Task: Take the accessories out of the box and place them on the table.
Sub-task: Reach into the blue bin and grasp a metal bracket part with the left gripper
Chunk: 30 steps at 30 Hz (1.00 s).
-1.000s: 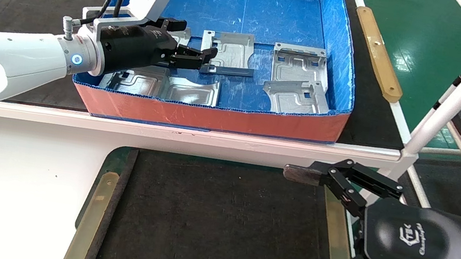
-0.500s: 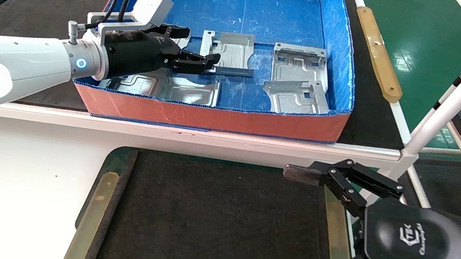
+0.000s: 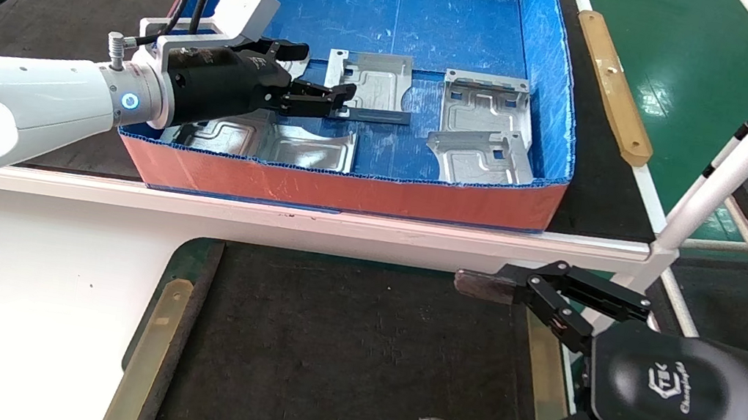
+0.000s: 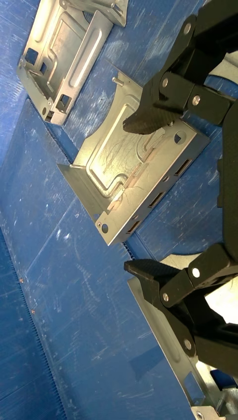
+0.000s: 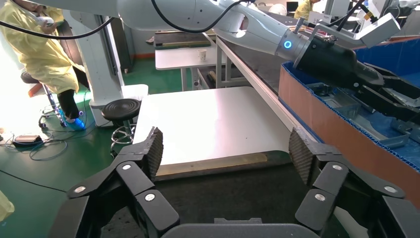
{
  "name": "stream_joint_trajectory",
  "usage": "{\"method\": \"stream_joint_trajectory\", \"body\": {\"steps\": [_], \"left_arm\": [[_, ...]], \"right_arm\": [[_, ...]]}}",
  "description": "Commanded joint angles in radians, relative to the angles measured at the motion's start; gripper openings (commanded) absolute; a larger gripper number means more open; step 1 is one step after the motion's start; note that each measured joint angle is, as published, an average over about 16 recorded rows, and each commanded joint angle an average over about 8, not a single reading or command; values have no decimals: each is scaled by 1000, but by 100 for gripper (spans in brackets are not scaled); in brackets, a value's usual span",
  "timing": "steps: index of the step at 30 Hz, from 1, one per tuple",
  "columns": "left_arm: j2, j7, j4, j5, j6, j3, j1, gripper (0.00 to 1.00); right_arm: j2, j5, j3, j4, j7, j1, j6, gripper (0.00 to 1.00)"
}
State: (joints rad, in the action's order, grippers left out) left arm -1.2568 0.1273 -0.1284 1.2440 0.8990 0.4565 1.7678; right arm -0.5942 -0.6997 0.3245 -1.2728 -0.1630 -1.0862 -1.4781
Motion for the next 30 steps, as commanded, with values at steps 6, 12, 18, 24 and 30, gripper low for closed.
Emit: {"method": "stream_joint_trajectory", "body": {"steps": [6,12,18,24,30], "left_arm": [[1,1,-2,0,-1,0,0,0],[1,1,-2,0,-1,0,-1,0],[1,2,-2,-1,-1,0,-1,0],[2,2,-3,-1,-2,0,-1,0],[2,2,-3,-1,-2,0,-1,0]], "right_arm": [[0,0,0,0,0,0,0,0],[0,0,0,0,0,0,0,0],[0,0,0,0,0,0,0,0],[0,0,0,0,0,0,0,0],[0,0,0,0,0,0,0,0]]}}
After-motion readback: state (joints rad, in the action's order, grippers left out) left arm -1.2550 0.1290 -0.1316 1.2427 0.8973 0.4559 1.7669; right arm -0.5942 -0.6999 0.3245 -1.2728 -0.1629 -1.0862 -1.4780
